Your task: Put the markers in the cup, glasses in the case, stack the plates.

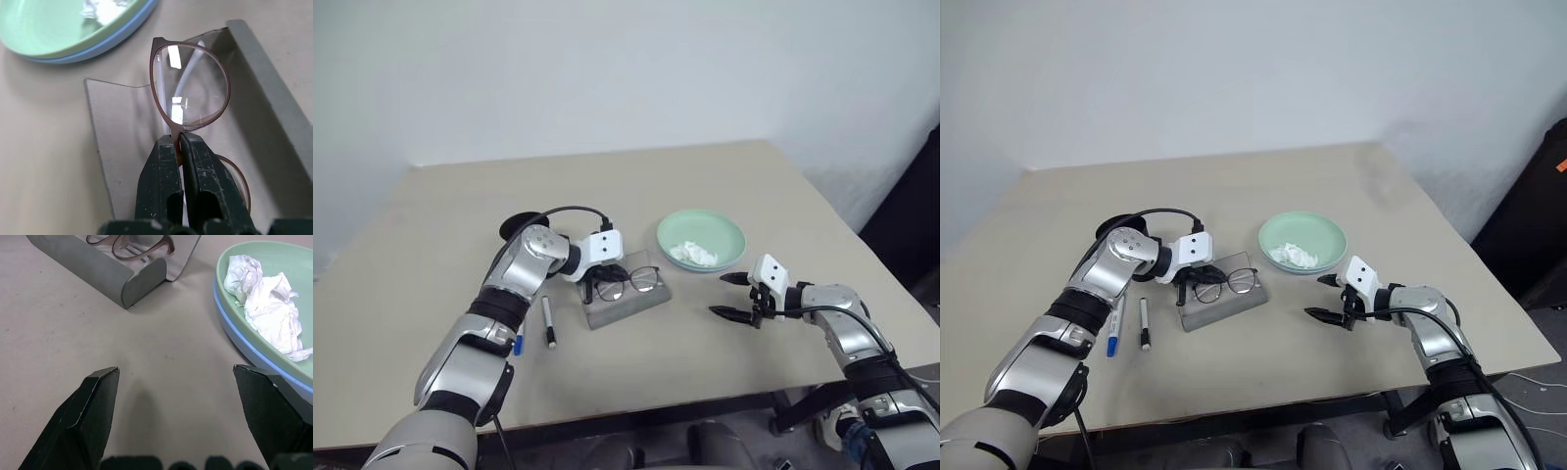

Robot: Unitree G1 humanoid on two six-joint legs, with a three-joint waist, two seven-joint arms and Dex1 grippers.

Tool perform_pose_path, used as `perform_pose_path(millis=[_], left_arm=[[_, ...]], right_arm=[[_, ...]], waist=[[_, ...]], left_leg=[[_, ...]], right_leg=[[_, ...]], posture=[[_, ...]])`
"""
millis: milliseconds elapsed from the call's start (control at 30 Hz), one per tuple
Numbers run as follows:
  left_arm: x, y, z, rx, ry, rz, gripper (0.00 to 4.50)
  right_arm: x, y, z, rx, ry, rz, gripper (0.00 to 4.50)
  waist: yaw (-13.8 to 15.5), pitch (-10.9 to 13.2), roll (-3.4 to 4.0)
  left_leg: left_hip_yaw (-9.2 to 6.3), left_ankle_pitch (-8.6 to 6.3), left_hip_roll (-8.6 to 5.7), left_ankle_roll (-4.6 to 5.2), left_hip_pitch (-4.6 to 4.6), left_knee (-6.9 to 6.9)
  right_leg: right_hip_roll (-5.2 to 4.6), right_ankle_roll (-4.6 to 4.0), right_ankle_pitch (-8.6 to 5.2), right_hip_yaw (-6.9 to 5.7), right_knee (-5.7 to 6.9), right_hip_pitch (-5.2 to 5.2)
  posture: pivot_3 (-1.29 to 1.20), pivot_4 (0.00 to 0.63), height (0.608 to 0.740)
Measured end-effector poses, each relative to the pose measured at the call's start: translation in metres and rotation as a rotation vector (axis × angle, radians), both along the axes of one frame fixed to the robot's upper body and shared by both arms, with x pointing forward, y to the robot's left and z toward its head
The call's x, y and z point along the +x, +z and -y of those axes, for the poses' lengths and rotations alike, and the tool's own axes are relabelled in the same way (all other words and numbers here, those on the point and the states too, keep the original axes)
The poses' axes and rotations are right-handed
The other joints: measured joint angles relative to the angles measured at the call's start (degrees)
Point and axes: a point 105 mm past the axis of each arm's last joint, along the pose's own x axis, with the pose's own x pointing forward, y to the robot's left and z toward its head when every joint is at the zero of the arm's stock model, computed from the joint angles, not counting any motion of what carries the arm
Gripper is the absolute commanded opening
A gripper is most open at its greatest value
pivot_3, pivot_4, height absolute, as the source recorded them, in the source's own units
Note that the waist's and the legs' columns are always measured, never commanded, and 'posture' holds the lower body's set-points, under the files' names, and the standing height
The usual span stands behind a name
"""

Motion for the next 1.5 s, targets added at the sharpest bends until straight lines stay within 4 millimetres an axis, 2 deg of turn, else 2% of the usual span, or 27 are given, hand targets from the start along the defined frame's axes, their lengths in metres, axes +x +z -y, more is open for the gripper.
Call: perform_pose_path(millis=[233,600,633,667,800,1033,1233,1367,1500], left_arm=[[-0.021,-0.006,-0.001,0.03,-0.075,-0.055,0.03],[-0.035,-0.006,-0.001,0.036,-0.072,-0.084,0.03],[-0.036,-0.006,-0.001,0.035,-0.07,-0.086,0.45],[-0.036,-0.007,-0.001,0.034,-0.068,-0.091,0.6],[-0.038,-0.01,0.0,0.024,-0.057,-0.1,1.95],[-0.032,-0.011,0.01,-0.042,-0.015,-0.119,1.95],[-0.012,0.025,0.022,-0.161,0.016,-0.036,1.95],[-0.004,0.037,0.027,-0.214,0.037,-0.004,1.95],[0.013,0.043,0.02,-0.205,0.091,0.084,1.07]], right_arm=[[0.0,0.0,0.0,0.0,-0.002,0.0,4.05],[0.0,0.0,0.0,-0.001,-0.001,0.004,4.05],[0.0,0.0,0.0,-0.001,0.0,0.004,4.05],[0.0,0.0,-0.001,-0.001,0.0,0.005,4.05],[0.0,0.0,-0.002,0.0,0.005,0.006,4.05],[0.0,-0.001,-0.002,-0.009,0.009,0.005,4.05],[0.0,-0.001,-0.003,-0.008,0.011,0.005,4.05],[0.0,-0.001,-0.003,-0.007,0.011,0.004,4.05],[0.0,-0.001,-0.004,-0.006,0.011,0.004,4.05]], waist=[[0.01,0.0,0.0],[0.01,-0.01,0.02],[0.01,-0.01,0.02],[0.01,-0.01,0.02],[0.02,-0.01,0.01],[0.03,-0.01,0.0],[0.03,-0.01,0.0],[0.01,-0.01,0.0],[0.0,-0.01,0.0]], left_leg=[[0.01,-0.01,0.0,0.01,-0.01,0.0],[0.01,-0.01,0.0,0.02,0.01,-0.01],[0.01,-0.01,0.0,0.02,0.01,-0.01],[0.01,-0.01,0.0,0.02,0.01,-0.01],[0.01,-0.01,0.0,0.01,0.01,-0.01],[0.0,-0.01,0.0,0.01,-0.02,0.0],[0.0,-0.01,0.0,0.0,-0.01,0.0],[0.0,0.0,0.0,0.0,-0.02,0.0],[0.0,0.0,0.0,-0.02,-0.01,0.0]], right_leg=[[0.0,0.0,0.0,0.01,-0.02,0.0],[0.0,0.0,0.0,0.03,-0.03,0.0],[0.0,0.0,0.0,0.03,-0.03,0.0],[0.0,0.0,0.0,0.02,-0.03,0.0],[0.0,0.0,0.0,0.03,-0.02,0.01],[0.0,0.0,0.0,0.02,-0.02,-0.02],[0.0,0.0,0.0,0.02,-0.02,-0.01],[0.0,0.0,0.0,0.02,-0.03,-0.03],[0.0,-0.02,0.01,0.03,-0.02,-0.03]], posture=[[0.0,0.0,0.74],[0.0,0.0,0.74],[0.0,0.0,0.74],[0.0,0.0,0.74],[0.0,0.0,0.74],[0.0,0.0,0.74],[0.0,0.0,0.74],[0.0,0.0,0.74],[0.0,0.0,0.74]])
